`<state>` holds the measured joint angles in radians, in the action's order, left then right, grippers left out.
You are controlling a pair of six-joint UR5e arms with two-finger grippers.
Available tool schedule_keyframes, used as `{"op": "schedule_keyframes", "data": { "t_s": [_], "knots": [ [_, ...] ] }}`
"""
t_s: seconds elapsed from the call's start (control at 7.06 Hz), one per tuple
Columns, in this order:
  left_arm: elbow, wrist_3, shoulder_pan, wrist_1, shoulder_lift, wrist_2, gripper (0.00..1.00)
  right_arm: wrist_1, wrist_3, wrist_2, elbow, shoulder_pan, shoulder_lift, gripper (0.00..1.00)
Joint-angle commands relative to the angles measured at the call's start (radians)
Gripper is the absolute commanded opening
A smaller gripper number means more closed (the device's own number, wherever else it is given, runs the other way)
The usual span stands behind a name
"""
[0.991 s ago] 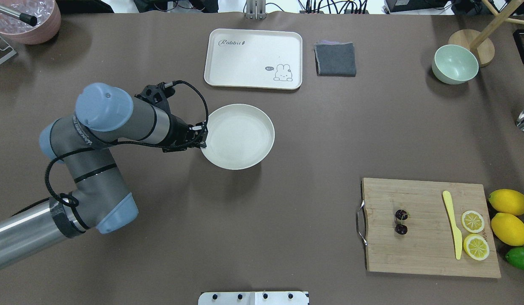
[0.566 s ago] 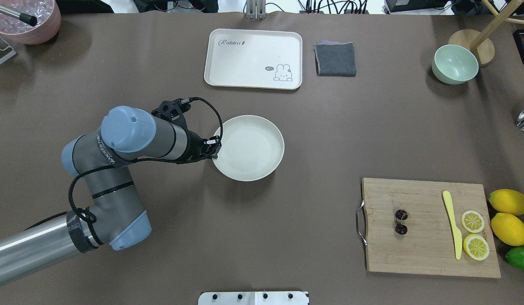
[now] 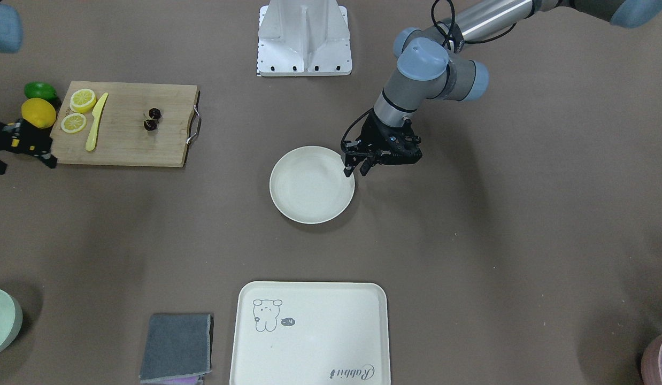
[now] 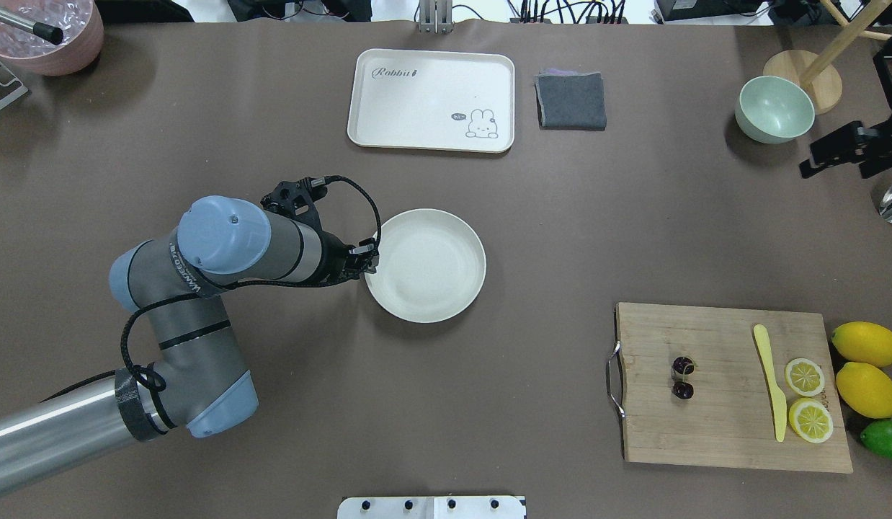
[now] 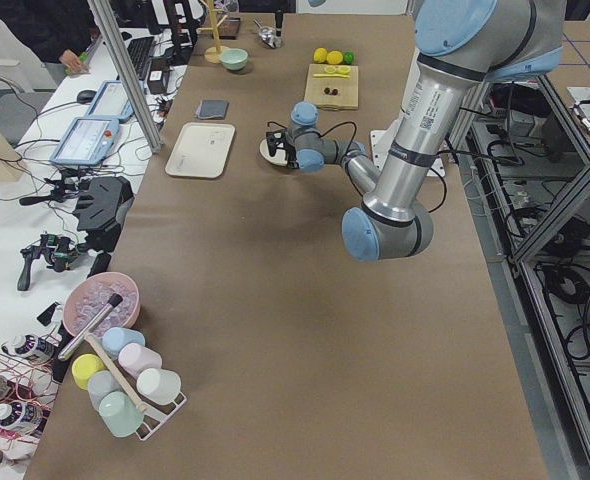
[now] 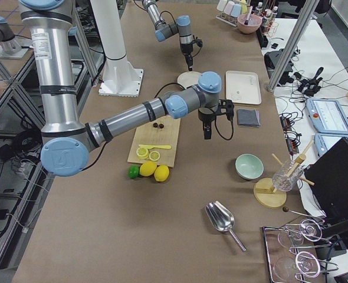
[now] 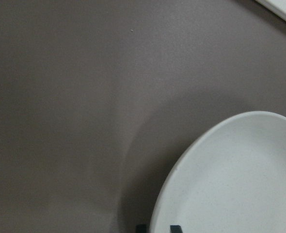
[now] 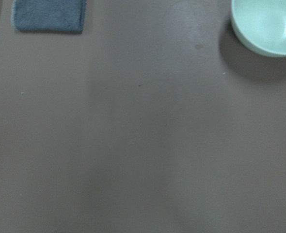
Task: Place red cherry on plate
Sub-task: 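Release the plate and raise the left gripper while the right arm reaches out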
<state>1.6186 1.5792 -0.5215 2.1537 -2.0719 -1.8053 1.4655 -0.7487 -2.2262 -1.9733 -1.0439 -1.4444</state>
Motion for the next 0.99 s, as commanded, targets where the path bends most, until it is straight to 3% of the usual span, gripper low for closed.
{"op": "schedule_keyframes", "data": {
  "t_s": [0.0,0.28,0.57,0.85],
  "knots": [
    [0.013,-0.004,-0.027,-0.003,0.003,0.006,0.98,-0.176,-0.150,0.088,-0.039,0.192,-0.061,1.00],
    [0.015,-0.058,-0.130,-0.008,0.015,0.001,0.98,-0.325,-0.173,0.114,-0.039,0.272,-0.173,1.00],
    [0.007,-0.226,-0.184,-0.017,0.025,0.001,0.98,-0.338,-0.425,0.182,-0.041,0.361,-0.229,1.00],
    [-0.009,-0.229,-0.195,-0.015,0.029,0.000,0.98,-0.421,-0.536,0.249,-0.041,0.460,-0.284,1.00]
  ]
}}
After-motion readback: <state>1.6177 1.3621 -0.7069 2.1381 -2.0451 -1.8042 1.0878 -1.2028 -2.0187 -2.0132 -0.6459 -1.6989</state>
